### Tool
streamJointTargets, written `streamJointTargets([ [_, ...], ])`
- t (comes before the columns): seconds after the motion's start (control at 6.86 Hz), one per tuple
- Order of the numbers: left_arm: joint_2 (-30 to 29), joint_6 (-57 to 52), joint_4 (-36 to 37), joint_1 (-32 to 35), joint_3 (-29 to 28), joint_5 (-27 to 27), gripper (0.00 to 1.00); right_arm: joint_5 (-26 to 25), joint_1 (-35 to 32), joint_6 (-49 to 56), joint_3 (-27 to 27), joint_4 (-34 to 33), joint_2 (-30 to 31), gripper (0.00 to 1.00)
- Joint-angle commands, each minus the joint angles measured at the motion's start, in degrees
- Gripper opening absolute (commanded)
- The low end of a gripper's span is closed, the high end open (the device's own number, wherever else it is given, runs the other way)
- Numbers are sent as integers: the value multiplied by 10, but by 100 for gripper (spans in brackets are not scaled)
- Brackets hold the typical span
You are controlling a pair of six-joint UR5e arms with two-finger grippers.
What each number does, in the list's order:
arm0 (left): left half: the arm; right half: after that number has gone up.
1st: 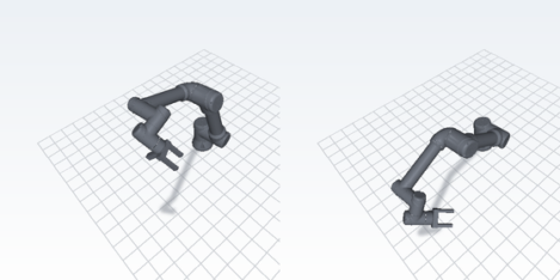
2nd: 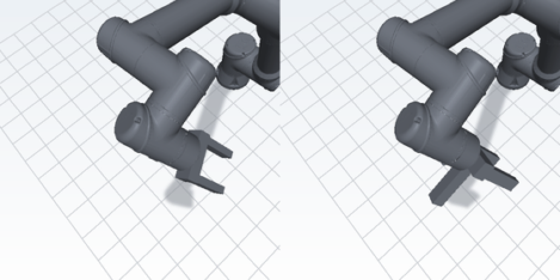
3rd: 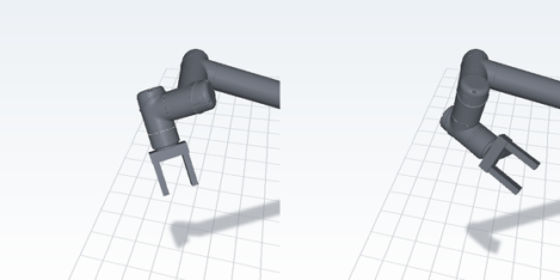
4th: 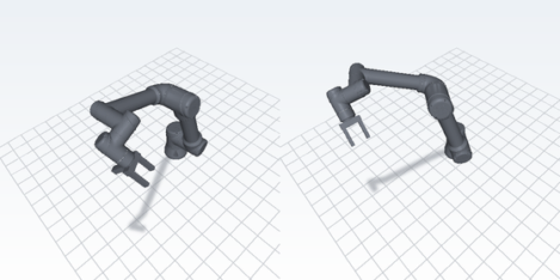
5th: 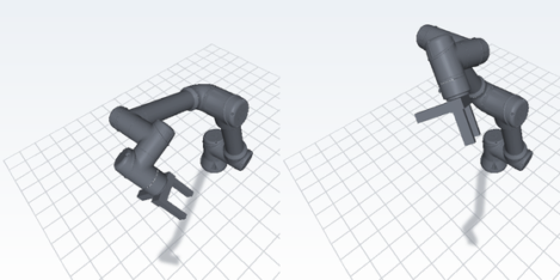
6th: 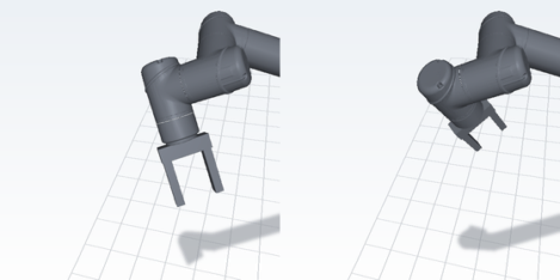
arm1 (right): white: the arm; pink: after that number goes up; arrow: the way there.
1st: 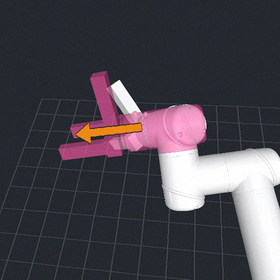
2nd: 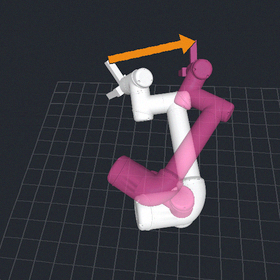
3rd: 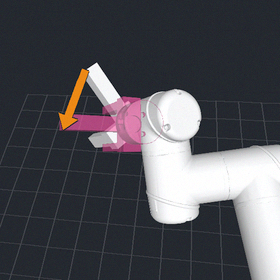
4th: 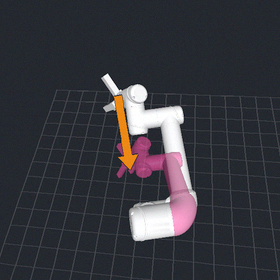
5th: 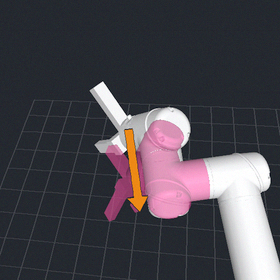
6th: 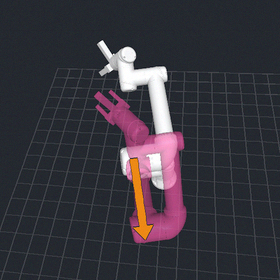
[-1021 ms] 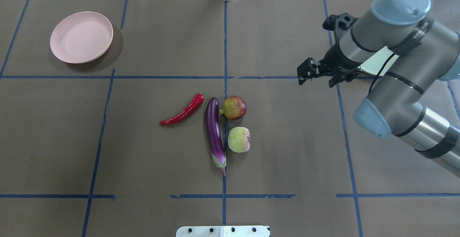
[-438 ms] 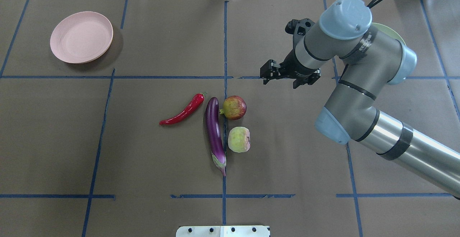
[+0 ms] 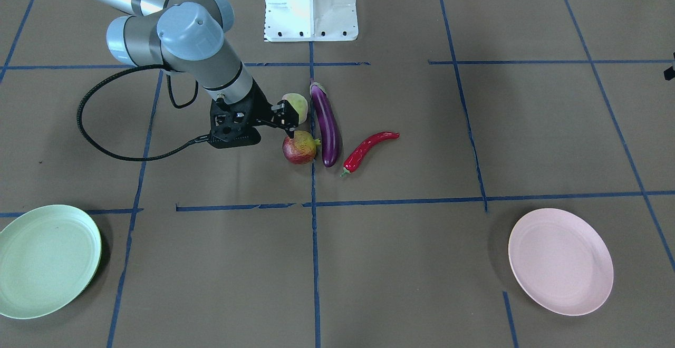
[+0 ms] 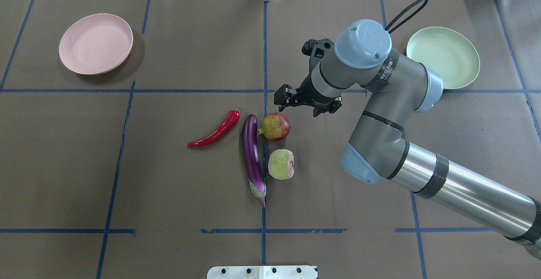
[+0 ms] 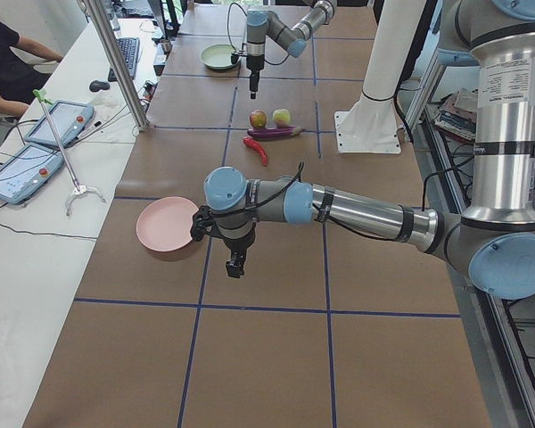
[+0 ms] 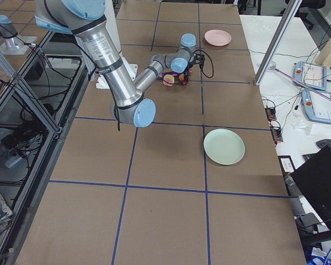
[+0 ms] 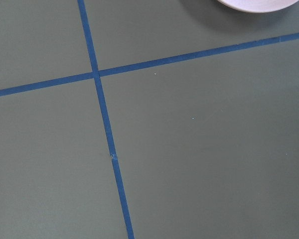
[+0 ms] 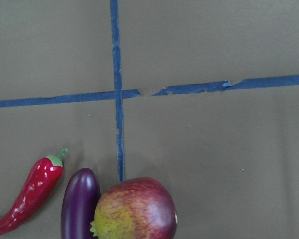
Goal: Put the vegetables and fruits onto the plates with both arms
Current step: 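Move the right gripper to the red apple and grasp it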
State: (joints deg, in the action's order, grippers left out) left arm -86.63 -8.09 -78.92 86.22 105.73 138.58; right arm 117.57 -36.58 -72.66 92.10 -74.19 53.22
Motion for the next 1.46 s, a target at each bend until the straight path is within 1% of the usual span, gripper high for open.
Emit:
streamJointTargets([
  [0.0,1,1,0,0,0,0,100,-45,20,-3,-56,0,-48,100],
  [0.15,1,1,0,0,0,0,100,-48,25,-1,-77,-1,-66,100],
  [0.29,1,1,0,0,1,0,100,-50,29,1,-93,0,-71,99],
  [0.73,1,2,1,0,8,-1,100,-67,47,2,-110,0,-70,99],
  [0.88,1,3,0,0,9,0,100,-68,51,-1,-117,1,-70,92],
  [1.02,0,3,0,0,9,1,100,-68,51,-3,-117,1,-69,69],
  [1.17,0,3,0,-2,11,1,100,-64,48,-6,-114,1,-69,3],
  [1.31,0,3,0,-7,11,1,100,-37,15,-10,-96,0,-70,0],
])
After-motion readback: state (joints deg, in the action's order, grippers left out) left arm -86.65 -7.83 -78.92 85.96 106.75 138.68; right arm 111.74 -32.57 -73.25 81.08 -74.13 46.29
